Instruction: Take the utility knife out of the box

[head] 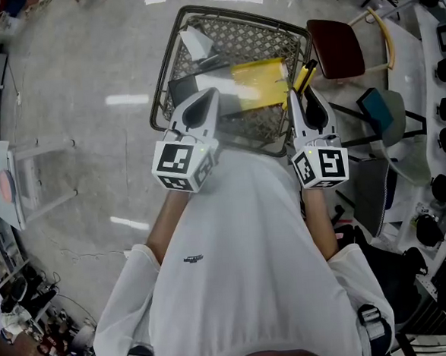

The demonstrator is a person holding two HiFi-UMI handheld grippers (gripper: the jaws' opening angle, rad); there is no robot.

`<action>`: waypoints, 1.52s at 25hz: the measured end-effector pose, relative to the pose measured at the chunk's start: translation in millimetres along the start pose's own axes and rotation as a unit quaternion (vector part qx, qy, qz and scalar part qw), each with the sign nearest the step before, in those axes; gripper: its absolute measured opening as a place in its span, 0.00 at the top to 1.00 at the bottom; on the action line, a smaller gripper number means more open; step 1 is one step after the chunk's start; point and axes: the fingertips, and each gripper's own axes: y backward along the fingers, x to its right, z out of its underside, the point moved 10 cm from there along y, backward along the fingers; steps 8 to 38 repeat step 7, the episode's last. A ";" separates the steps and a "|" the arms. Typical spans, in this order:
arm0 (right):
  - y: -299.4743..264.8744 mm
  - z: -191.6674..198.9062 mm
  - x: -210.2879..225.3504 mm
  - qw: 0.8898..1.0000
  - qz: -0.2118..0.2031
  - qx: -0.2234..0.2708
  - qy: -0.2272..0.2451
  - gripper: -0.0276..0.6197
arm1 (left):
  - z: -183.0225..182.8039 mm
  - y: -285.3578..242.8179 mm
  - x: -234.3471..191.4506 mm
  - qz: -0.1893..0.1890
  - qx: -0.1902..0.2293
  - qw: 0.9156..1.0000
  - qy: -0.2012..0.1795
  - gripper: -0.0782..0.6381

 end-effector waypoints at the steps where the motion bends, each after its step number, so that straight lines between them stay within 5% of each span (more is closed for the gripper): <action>1: 0.3 0.2 0.4 1.000 0.000 0.000 0.000 0.79 | 0.0 -0.1 0.7 0.000 0.000 1.000 0.000 0.89; 38: 1.6 2.2 0.8 1.000 -0.001 -0.003 0.000 0.79 | -0.1 1.3 2.8 -0.001 -0.001 1.000 -0.001 0.89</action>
